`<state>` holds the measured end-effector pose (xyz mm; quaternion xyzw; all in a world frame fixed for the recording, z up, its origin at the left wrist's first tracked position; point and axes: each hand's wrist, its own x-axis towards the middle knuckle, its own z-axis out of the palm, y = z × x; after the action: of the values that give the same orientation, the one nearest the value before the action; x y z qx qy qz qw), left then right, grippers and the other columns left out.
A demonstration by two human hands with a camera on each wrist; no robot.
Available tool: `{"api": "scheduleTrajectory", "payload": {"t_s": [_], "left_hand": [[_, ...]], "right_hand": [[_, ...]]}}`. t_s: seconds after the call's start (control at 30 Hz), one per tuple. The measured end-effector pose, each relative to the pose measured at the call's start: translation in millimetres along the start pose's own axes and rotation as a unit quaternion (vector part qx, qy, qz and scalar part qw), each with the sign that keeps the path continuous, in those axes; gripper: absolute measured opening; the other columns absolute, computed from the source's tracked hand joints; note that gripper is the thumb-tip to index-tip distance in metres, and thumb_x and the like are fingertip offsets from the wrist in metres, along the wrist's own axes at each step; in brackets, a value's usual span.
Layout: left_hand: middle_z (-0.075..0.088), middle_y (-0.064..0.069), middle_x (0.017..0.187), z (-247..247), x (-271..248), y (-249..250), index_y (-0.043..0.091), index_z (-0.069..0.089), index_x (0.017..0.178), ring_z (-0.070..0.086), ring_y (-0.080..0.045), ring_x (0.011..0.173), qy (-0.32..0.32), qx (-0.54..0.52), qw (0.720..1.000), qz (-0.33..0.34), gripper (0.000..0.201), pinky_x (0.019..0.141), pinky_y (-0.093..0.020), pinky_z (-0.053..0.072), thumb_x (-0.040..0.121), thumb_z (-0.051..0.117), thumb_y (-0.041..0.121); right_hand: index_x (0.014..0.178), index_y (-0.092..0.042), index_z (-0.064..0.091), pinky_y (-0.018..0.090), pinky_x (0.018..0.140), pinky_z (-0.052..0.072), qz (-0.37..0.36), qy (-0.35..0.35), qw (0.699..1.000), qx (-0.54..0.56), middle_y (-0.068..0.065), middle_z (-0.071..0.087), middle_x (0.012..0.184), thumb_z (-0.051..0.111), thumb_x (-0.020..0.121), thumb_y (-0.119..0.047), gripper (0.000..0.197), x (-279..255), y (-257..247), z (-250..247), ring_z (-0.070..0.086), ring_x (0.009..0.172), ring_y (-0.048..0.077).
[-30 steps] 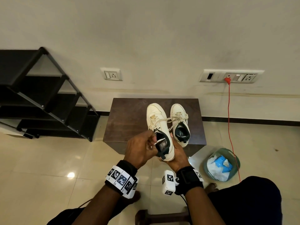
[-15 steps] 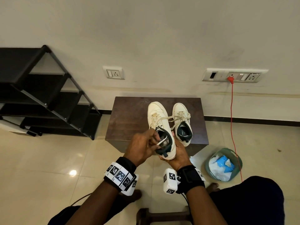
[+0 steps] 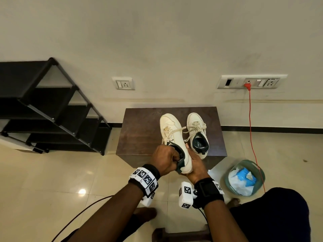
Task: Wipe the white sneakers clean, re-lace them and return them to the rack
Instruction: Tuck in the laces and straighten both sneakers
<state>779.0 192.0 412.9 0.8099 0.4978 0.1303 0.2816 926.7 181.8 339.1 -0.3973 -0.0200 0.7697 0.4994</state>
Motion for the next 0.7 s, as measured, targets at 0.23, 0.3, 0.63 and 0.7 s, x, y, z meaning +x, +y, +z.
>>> {"api": "scheduleTrajectory", "payload": {"t_s": [0.23, 0.3, 0.63, 0.7], "left_hand": [[0.07, -0.002, 0.062, 5.8, 7.2, 7.2, 0.01, 0.077, 0.065, 0.063, -0.023, 0.056, -0.038, -0.01, 0.998, -0.041, 0.006, 0.057, -0.035, 0.056, 0.066, 0.071, 0.011], [0.068, -0.002, 0.059, 6.5, 5.1, 7.3, 0.008, 0.074, 0.061, 0.061, -0.021, 0.054, -0.065, -0.021, 0.997, -0.035, 0.008, 0.054, -0.034, 0.054, 0.061, 0.074, 0.0], [0.075, 0.0, 0.068, 5.8, 13.1, -1.7, 0.016, 0.081, 0.069, 0.068, -0.021, 0.064, -0.038, -0.02, 0.993, -0.111, 0.012, 0.064, -0.028, 0.057, 0.067, 0.074, 0.006], [0.076, -0.002, 0.073, 11.7, 12.5, -1.2, 0.015, 0.082, 0.072, 0.069, -0.024, 0.068, -0.038, -0.024, 0.991, -0.127, 0.012, 0.066, -0.027, 0.056, 0.069, 0.075, 0.006]], "right_hand": [[0.132, -0.008, 0.064, 0.05, 0.099, 0.052, 0.019, 0.001, 0.999, 0.028, 0.022, 0.063, 0.133, 0.058, 0.098, -0.034, 0.044, 5.0, 4.8, -10.8, 0.064, 0.117, 0.036], [0.121, -0.006, 0.071, 0.055, 0.111, 0.041, 0.026, 0.008, 0.999, 0.025, 0.026, 0.06, 0.134, 0.053, 0.101, -0.03, 0.036, 2.8, 4.5, -8.3, 0.058, 0.125, 0.039], [0.122, -0.006, 0.071, 0.057, 0.118, 0.031, 0.067, -0.005, 0.997, 0.038, 0.025, 0.056, 0.14, 0.056, 0.1, -0.031, 0.037, 9.5, 12.2, 4.7, 0.049, 0.135, 0.04], [0.13, -0.003, 0.066, 0.055, 0.12, 0.029, 0.067, -0.004, 0.996, 0.053, 0.025, 0.053, 0.144, 0.054, 0.101, -0.03, 0.041, 8.8, 11.2, 2.0, 0.047, 0.137, 0.039]]}}
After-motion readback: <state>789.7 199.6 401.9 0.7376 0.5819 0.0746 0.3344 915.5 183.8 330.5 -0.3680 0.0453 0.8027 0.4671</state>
